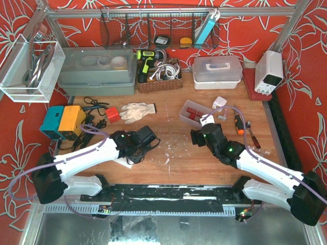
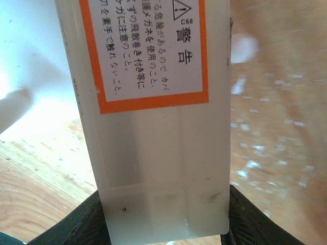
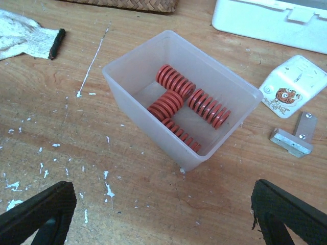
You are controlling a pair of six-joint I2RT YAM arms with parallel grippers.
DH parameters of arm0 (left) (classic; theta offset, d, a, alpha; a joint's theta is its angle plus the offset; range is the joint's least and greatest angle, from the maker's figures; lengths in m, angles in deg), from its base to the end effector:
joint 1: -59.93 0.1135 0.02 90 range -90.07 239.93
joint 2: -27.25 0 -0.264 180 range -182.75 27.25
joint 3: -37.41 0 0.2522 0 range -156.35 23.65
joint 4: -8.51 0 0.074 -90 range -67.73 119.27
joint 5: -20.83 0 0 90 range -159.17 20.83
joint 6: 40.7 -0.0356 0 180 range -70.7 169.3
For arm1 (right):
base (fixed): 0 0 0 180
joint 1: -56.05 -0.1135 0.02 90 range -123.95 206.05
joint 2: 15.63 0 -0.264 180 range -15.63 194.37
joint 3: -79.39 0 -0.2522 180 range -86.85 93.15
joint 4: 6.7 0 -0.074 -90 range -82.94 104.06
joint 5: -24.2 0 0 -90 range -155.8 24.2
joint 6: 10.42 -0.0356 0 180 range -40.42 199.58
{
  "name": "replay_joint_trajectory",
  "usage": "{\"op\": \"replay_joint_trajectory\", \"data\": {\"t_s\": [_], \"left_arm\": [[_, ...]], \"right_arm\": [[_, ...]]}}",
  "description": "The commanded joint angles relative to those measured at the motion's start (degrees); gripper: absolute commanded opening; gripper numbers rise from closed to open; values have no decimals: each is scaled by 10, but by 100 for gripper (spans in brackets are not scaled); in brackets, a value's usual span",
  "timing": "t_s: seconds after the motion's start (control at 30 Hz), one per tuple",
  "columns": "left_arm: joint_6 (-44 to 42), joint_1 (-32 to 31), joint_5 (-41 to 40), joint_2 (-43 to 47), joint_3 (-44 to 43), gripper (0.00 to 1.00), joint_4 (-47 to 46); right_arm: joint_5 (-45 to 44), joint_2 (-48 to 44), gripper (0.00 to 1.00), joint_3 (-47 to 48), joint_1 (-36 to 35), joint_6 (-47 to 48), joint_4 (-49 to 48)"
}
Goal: Install the large spring
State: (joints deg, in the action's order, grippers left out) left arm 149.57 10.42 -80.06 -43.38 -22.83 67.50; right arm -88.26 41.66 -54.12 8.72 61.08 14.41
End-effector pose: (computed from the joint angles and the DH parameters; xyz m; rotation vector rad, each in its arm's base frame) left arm 0.1472 -0.1621 0.2151 -1.2596 2.5404 -0.4275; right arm 0.1563 0.1495 0.2319 -0.2958 2.0724 0.2811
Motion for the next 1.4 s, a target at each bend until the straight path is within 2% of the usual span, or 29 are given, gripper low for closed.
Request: {"op": "replay_joint_trajectory", "data": {"t_s": [0.0,0.07,0.1,0.17,0.23,0.3,0.47,0.67,0.73,0.97,1.2,1.37], "left_arm": [[0,-7,-82,49,-56,18,78],[-13,-6,-129,64,-72,17,69],[-43,-6,-161,70,-76,17,34],[-155,-3,-228,79,-75,19,-60],[-244,17,-247,67,-68,19,-144],[-308,59,-214,40,-66,17,-210],[-397,153,-138,-85,-92,14,-277],[-462,237,-43,-231,-118,17,-347],[-480,249,-44,-279,-147,21,-332],[-520,257,-67,-362,-215,51,-271],[-528,256,-83,-310,-208,73,-243],[-568,247,-74,-236,-179,79,-248]], "right_arm": [[-19,-8,94,4,-5,1,6],[-18,-8,94,3,-6,0,6],[-18,-8,94,4,-5,0,6],[-18,-8,94,4,-6,0,6],[-22,-9,94,4,-5,0,8],[-26,-10,94,3,-5,0,9],[-26,-13,94,4,-5,0,10],[-36,-24,94,0,-5,-2,11],[-38,-25,94,-2,-6,-3,9],[-47,-18,95,-1,-5,-6,7],[-69,-3,96,-1,-5,-14,5],[-83,15,97,18,-3,-15,16]]}}
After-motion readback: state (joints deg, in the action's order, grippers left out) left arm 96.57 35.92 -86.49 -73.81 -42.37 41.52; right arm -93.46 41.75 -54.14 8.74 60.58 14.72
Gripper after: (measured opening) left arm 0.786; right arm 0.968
